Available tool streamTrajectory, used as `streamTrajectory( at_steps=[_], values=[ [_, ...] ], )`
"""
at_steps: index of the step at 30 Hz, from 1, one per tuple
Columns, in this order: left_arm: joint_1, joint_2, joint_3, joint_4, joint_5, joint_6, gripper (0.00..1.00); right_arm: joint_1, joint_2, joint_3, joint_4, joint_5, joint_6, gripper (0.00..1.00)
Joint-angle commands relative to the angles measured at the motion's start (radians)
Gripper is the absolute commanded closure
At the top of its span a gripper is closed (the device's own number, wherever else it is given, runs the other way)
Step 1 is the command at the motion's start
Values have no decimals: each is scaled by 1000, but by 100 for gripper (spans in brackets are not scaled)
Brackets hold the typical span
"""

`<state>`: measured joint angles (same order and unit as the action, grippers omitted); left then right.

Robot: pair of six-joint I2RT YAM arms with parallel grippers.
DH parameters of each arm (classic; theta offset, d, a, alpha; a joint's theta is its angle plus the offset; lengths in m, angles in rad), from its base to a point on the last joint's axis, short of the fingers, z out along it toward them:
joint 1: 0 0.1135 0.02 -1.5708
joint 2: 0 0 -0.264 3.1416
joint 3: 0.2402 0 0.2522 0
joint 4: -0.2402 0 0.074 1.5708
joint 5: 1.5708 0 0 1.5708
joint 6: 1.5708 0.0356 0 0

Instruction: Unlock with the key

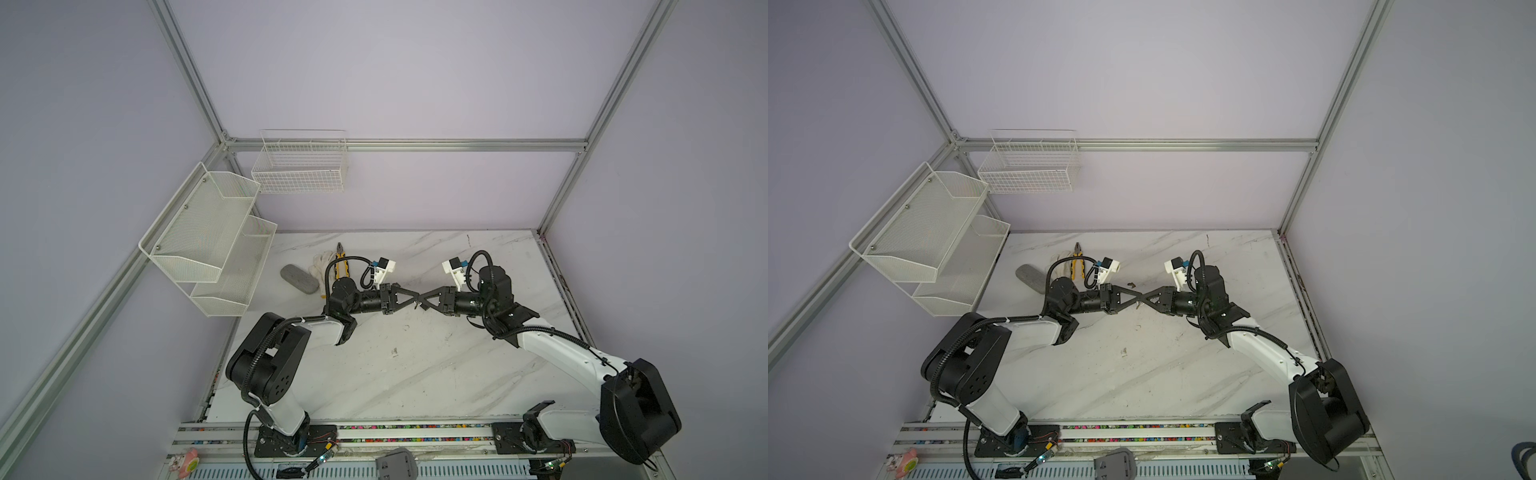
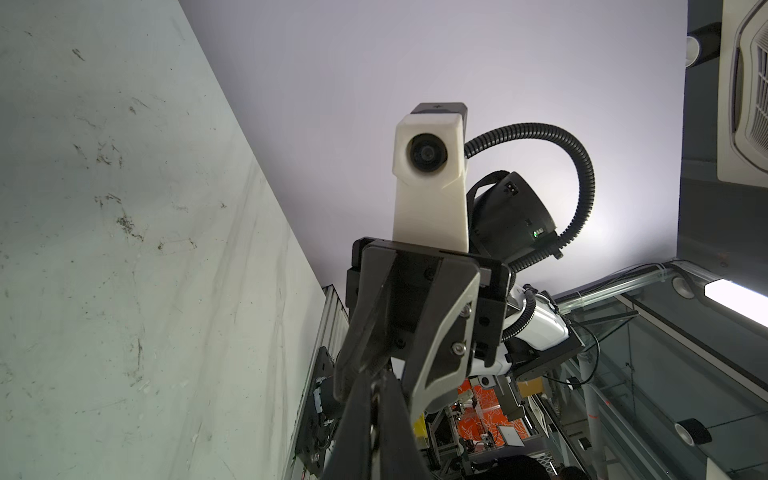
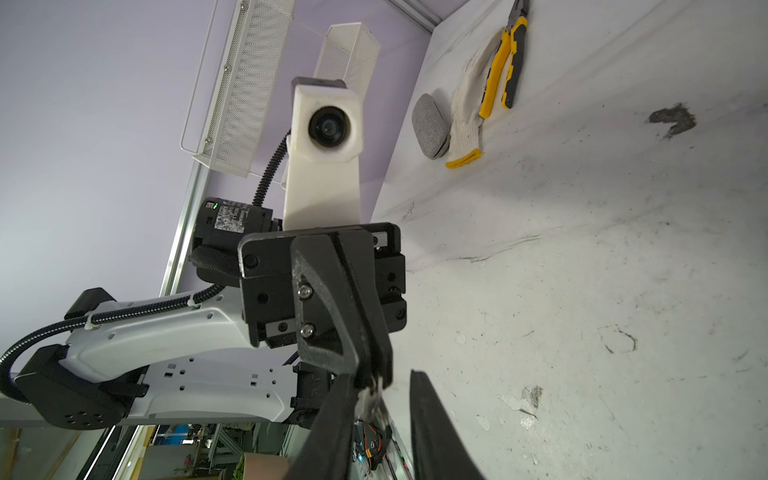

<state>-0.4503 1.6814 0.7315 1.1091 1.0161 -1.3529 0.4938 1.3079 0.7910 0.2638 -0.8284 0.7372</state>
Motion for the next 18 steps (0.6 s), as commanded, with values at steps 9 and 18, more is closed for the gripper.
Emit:
streamTrajectory(
  at_steps=[9, 18],
  values=[
    [-10, 12, 67, 160, 20, -49, 100, -2, 18, -65, 163, -74, 123, 91],
    [-7, 4, 64, 185, 10, -64, 94, -2, 21, -114, 275, -64, 221, 99]
  ],
)
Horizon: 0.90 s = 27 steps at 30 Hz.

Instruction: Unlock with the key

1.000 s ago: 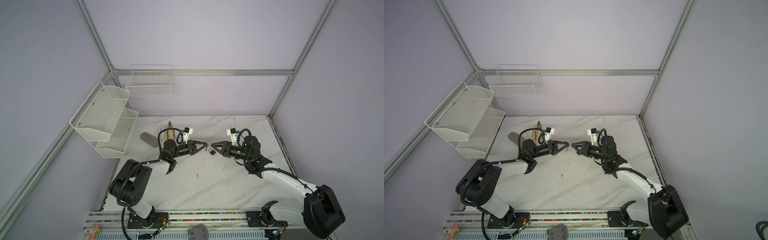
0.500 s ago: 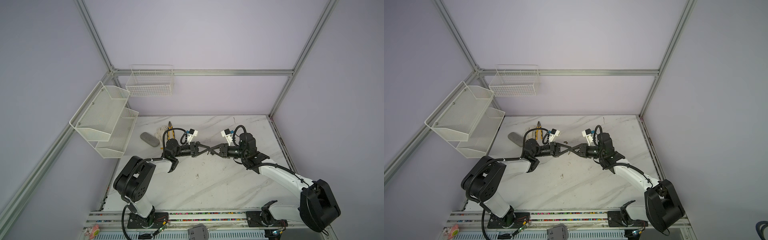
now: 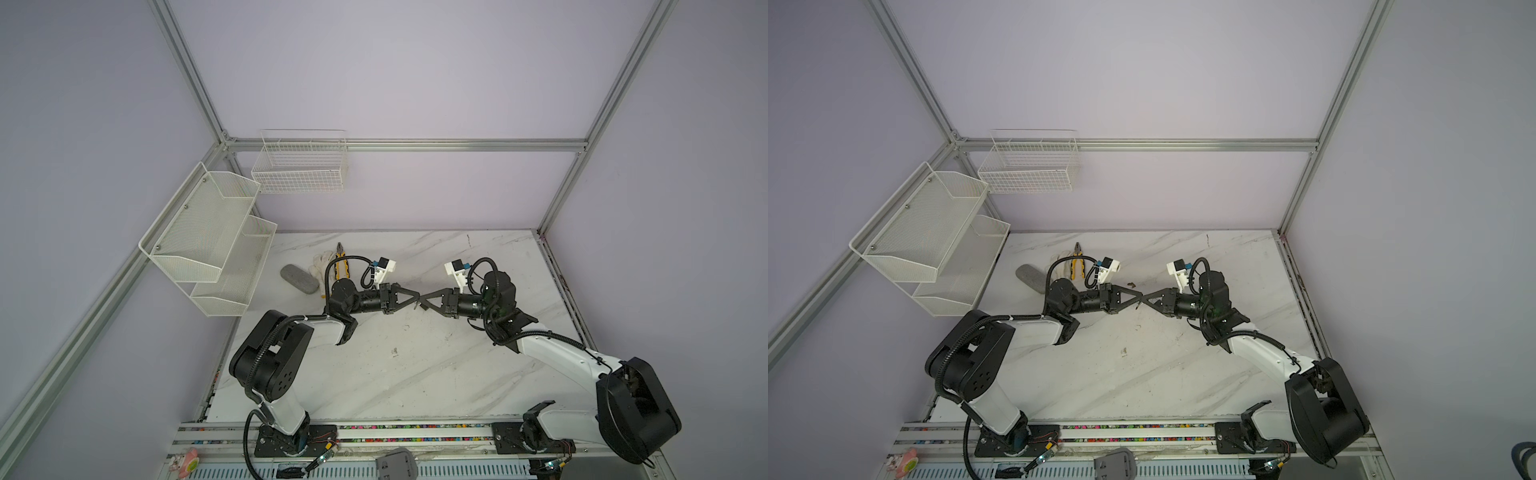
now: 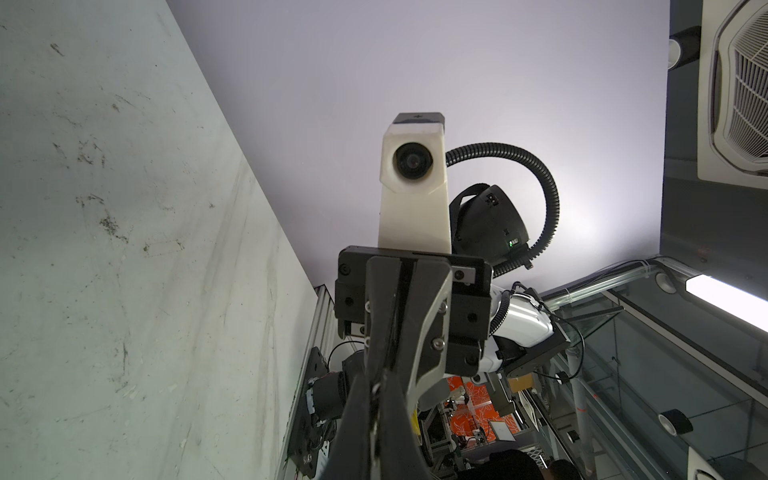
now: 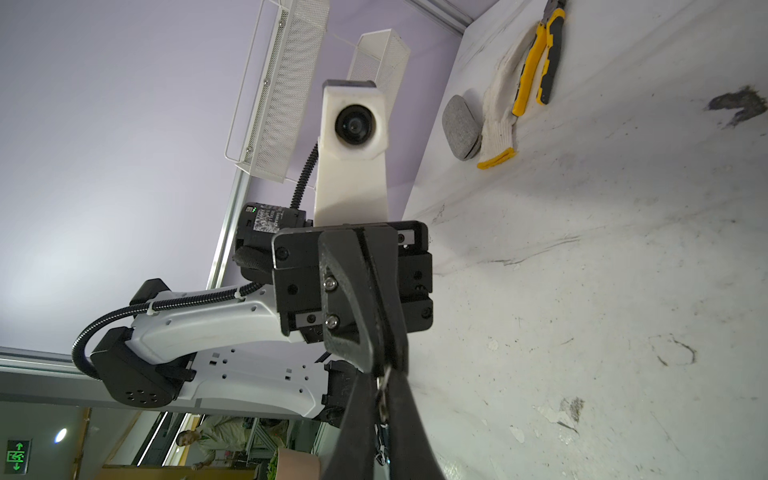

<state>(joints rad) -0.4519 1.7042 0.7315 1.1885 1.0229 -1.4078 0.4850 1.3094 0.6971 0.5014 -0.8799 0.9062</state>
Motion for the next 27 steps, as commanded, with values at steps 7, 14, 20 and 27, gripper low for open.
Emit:
streamTrajectory(
  at_steps=[7, 14, 20, 27],
  values=[
    [18, -40, 58, 57, -9, 29, 74, 7, 17, -29, 63, -12, 75, 100],
    [90, -98, 38, -79, -16, 106, 59, -8, 8, -37, 81, 7, 100, 100],
    [-3, -454, 125, -1093, -555, 1033, 56, -88, -39, -28, 63, 71, 290, 100],
    [-256, -513, 118, -1239, -965, 1513, 58, -112, -21, 174, -406, 148, 220, 100]
  ],
)
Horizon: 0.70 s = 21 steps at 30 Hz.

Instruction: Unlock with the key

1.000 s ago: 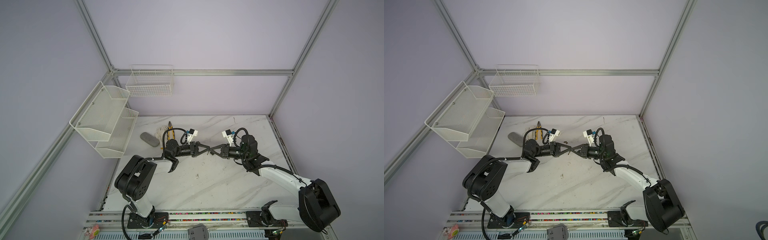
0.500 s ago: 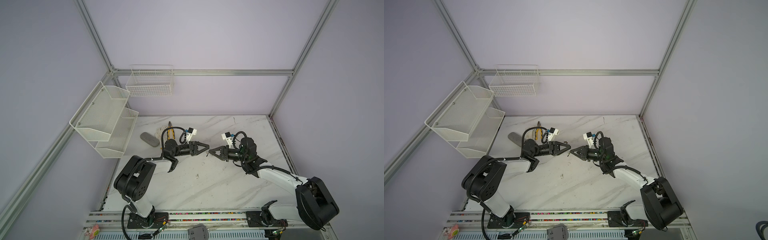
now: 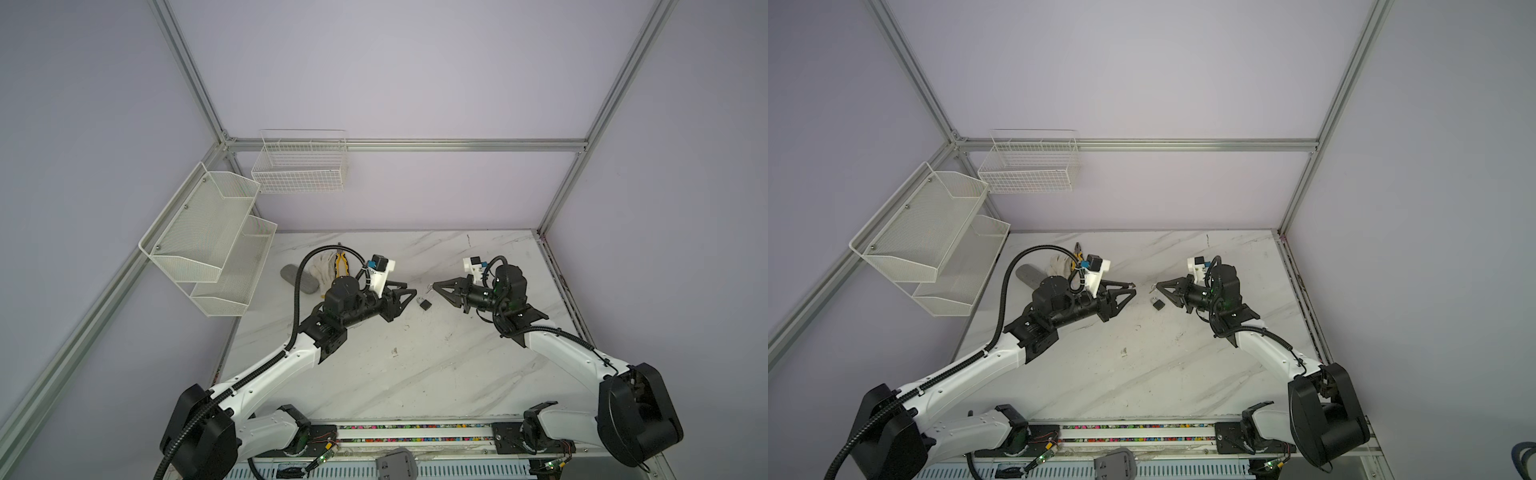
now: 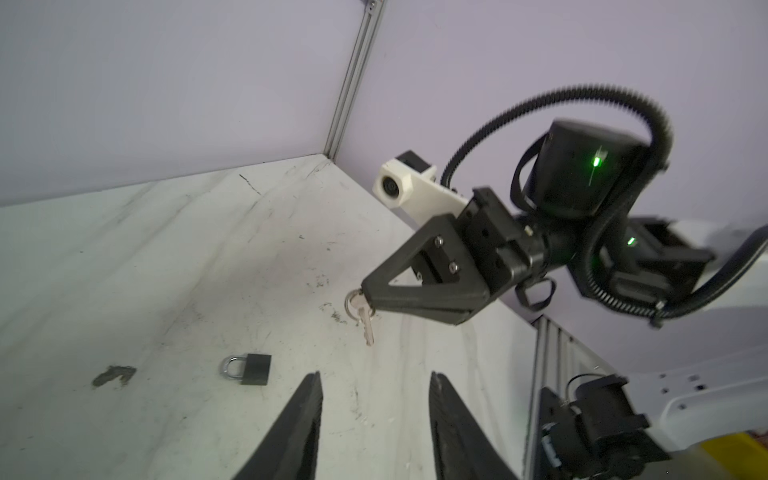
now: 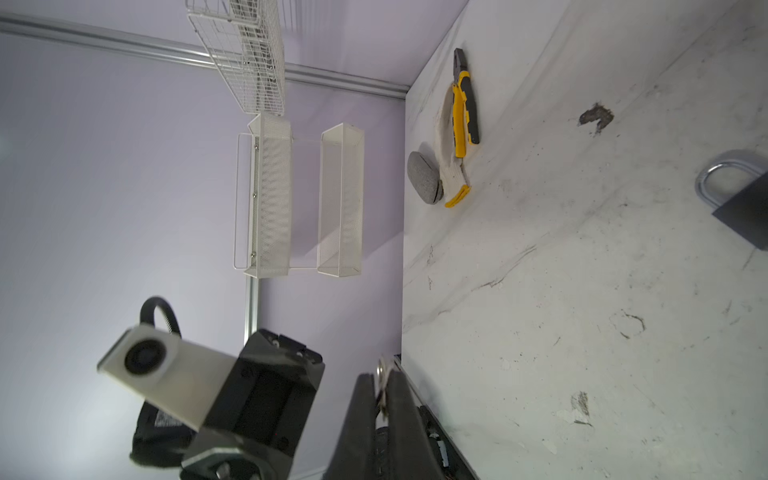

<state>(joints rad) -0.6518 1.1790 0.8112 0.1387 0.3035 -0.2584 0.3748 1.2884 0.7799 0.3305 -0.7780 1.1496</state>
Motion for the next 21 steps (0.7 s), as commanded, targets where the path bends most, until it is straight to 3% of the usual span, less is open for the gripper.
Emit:
streamTrajectory(
  at_steps=[1, 3, 12, 21],
  values=[
    [-83, 16, 37, -189, -274, 410, 58, -2, 3, 113, -278, 53, -30, 100],
    [-128, 16, 29, -179, -296, 491, 61, -2, 1, 150, -340, 68, -24, 100],
    [-188, 5, -17, 6, -412, 593, 63, -2, 11, 228, -510, 117, -53, 100],
    [-201, 130, 74, 34, -376, 706, 67, 0, 16, 273, -641, 125, -67, 100]
  ],
)
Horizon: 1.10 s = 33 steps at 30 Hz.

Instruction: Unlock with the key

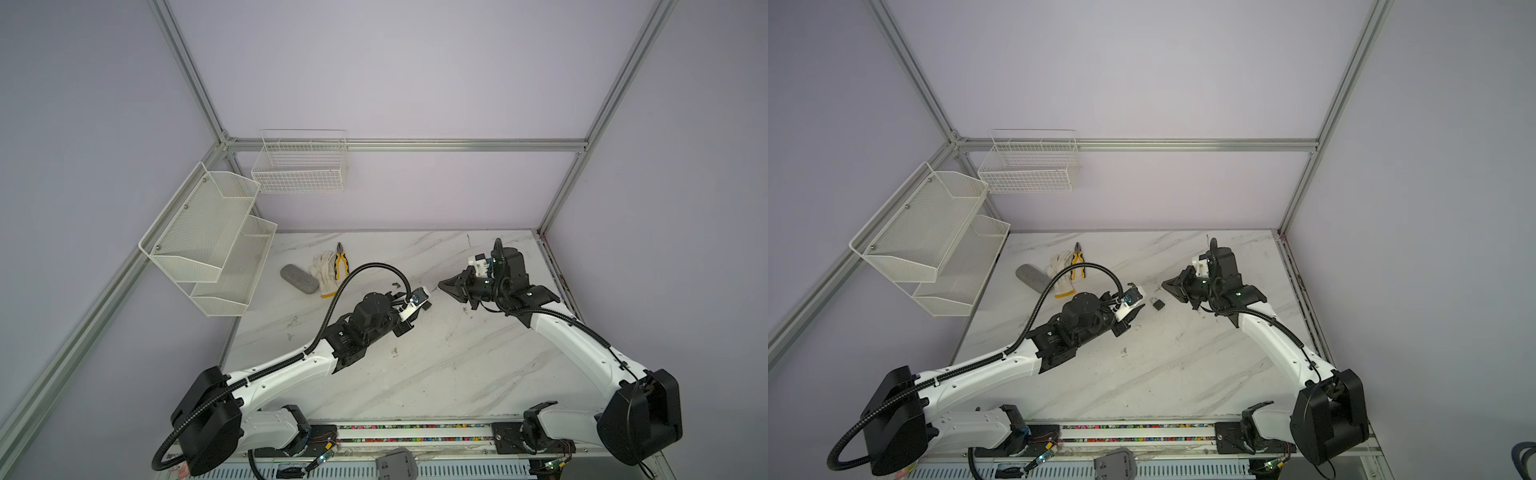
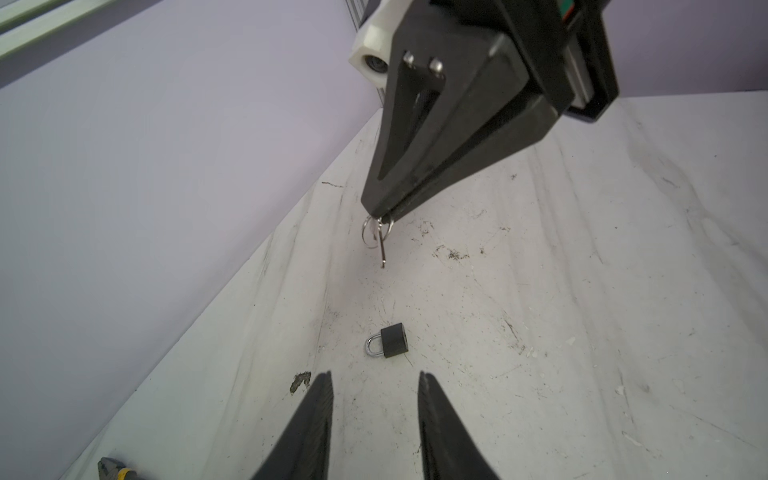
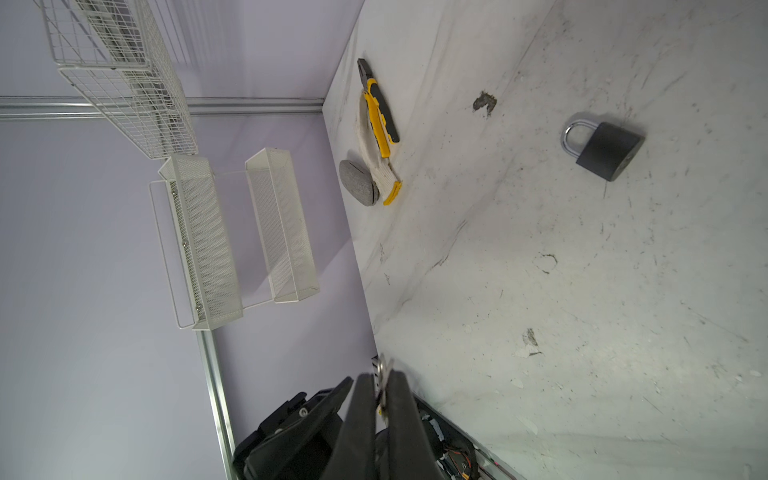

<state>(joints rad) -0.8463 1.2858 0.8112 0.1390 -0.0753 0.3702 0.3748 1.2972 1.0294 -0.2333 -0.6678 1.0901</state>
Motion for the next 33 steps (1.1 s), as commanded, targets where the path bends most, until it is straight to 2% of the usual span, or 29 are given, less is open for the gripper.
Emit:
streamTrajectory(
  at_steps=[1, 8, 22, 33],
  values=[
    [-9, 35, 86, 30, 6, 83, 68, 1, 7, 23, -82, 13, -8, 100],
    [-16, 91, 142, 38, 28, 111, 74, 2, 4, -3, -68, -2, 2, 100],
    [-36, 149, 174, 86, 22, 120, 75, 17, 25, -29, -37, -6, 10, 100],
    [-37, 160, 182, 76, 25, 128, 87, 29, 20, -49, -18, -13, 23, 100]
  ],
)
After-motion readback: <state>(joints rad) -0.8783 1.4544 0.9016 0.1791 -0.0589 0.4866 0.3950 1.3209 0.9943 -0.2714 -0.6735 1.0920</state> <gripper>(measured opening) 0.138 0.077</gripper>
